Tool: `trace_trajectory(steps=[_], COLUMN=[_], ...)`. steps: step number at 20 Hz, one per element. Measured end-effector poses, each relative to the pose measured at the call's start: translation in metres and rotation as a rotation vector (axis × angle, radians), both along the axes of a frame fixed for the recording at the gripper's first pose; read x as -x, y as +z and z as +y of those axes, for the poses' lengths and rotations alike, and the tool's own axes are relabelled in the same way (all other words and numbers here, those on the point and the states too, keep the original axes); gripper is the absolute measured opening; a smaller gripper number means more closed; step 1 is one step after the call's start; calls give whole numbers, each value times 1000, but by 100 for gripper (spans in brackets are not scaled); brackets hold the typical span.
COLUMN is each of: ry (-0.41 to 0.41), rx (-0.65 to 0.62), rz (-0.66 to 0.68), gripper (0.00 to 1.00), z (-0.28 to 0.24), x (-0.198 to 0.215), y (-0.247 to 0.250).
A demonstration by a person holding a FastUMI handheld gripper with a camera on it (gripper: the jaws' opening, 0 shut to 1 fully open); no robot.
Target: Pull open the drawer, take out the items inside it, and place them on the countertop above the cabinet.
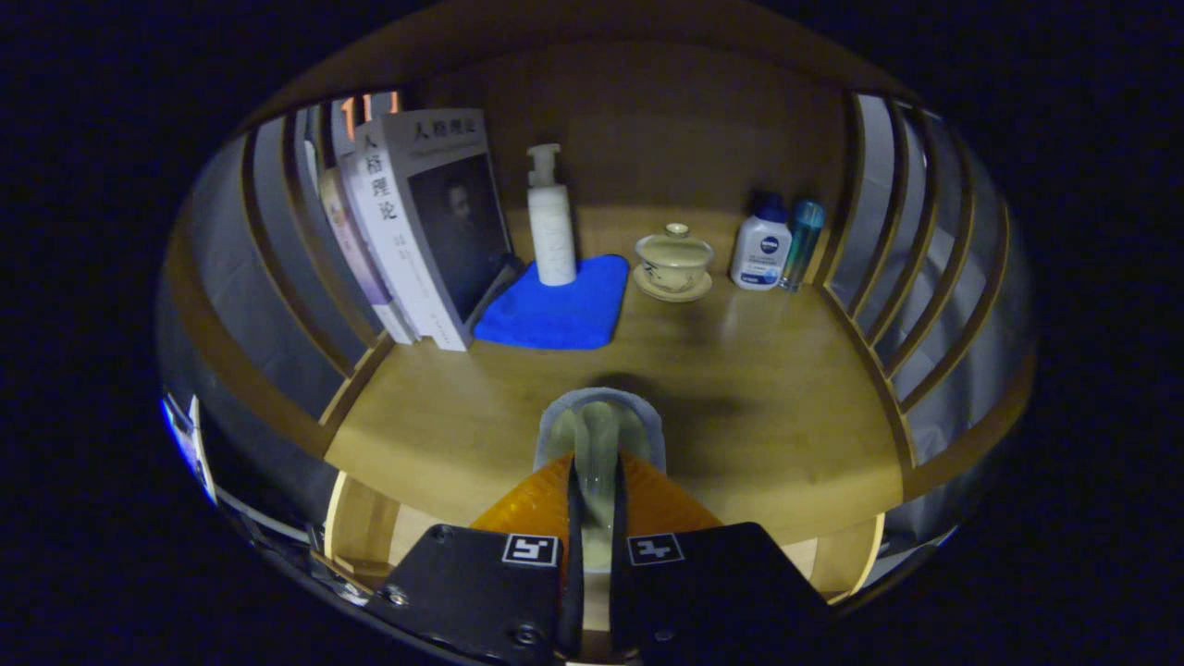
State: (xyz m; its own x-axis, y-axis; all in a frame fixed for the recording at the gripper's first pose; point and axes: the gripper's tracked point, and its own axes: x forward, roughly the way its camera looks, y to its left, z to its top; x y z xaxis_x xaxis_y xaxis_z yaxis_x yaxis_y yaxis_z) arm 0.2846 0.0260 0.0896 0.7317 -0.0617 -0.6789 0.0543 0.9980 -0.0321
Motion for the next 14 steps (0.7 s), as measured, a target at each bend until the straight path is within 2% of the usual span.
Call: trace_trajectory(steps=[4,5,10,11,14], ry=[-19,-11,14,13,20], rx=[11,0,33,43,64], rz=[-2,2,-51,-74,-175], gripper=[15,20,71,75,75], z=[-5,-2,0,1,0], x=[-10,-11,-16,-18,-12], y=[-5,-8,-8,-3,12])
